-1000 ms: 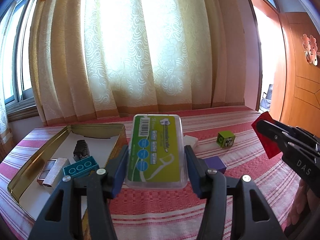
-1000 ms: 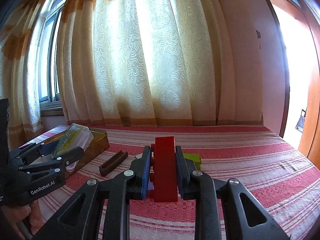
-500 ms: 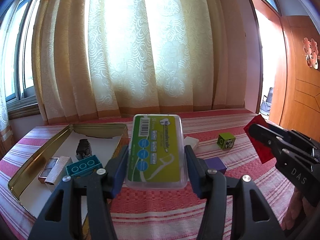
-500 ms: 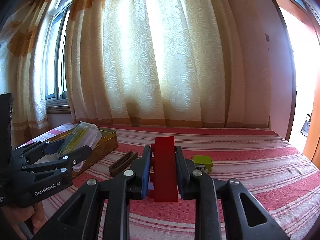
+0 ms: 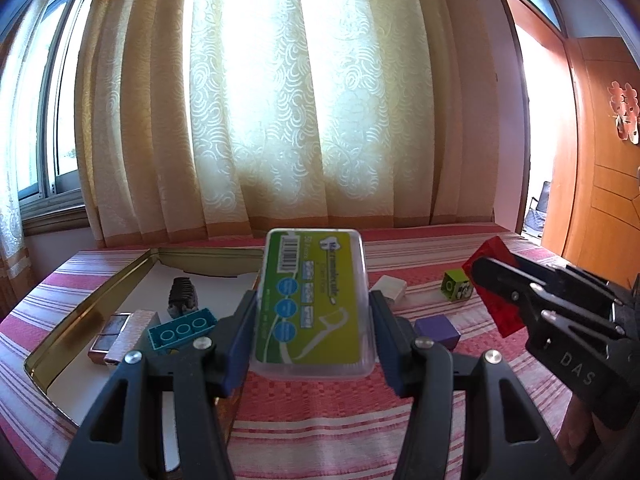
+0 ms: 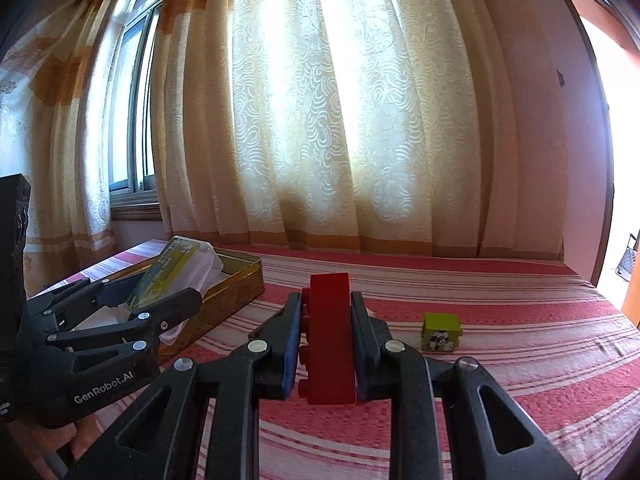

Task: Organize rigid objects
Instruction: 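Carry the floss box with left gripper while right carries the red brick toward the tin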

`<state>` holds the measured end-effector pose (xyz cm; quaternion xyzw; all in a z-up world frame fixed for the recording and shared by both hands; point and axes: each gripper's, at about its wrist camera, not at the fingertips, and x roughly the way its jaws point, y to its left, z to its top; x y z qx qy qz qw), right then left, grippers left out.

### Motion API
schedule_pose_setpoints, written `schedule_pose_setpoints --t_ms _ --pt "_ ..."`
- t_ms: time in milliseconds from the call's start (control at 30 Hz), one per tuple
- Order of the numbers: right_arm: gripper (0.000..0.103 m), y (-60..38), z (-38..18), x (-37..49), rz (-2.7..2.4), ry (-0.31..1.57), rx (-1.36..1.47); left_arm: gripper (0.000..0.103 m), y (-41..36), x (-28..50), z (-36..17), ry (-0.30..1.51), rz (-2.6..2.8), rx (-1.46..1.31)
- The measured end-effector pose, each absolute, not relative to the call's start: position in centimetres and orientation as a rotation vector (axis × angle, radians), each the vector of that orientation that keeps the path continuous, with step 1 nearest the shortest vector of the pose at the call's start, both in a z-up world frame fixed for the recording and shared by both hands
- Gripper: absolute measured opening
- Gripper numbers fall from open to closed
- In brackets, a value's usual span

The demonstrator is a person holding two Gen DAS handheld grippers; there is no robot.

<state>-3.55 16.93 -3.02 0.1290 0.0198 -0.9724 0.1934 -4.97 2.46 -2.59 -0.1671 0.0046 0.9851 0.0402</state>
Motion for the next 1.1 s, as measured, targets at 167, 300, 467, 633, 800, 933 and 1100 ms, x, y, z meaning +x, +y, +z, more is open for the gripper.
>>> schedule_pose_setpoints --t_ms 167,300,467,633,800,933,1100 --pt "0.025 16.2 -3.0 -3.4 -2.713 0.058 0.361 0.054 1.7 -4.8 -2.7 0.009 3.029 -0.513" --pt "0.025 15.4 -3.1 -3.4 -2.698 0.064 0.359 0.054 1.2 -4.6 -2.7 0.008 3.043 -0.506" --pt "0.025 14.6 -3.1 -3.3 -2.681 0.074 0.360 0.054 0.5 -4.5 -2.7 -0.001 3.053 -0.502" --pt "0.025 13.8 -3.2 -3.3 -2.665 0.081 0.359 0.054 -0.1 -4.3 -2.8 -0.009 3.066 -0.495" --pt "0.025 13.1 -3.2 -3.4 -2.653 0.085 0.355 0.054 -0.6 -4.3 -2.8 -0.014 3.070 -0.494" --pt "0.025 12.5 -3.3 -3.4 -2.641 0.089 0.359 0.054 -0.7 -4.3 -2.8 -0.012 3.075 -0.489" --pt "0.025 12.0 -3.3 -3.5 -2.629 0.095 0.360 0.054 -1.3 -4.0 -2.8 -0.005 3.096 -0.470"
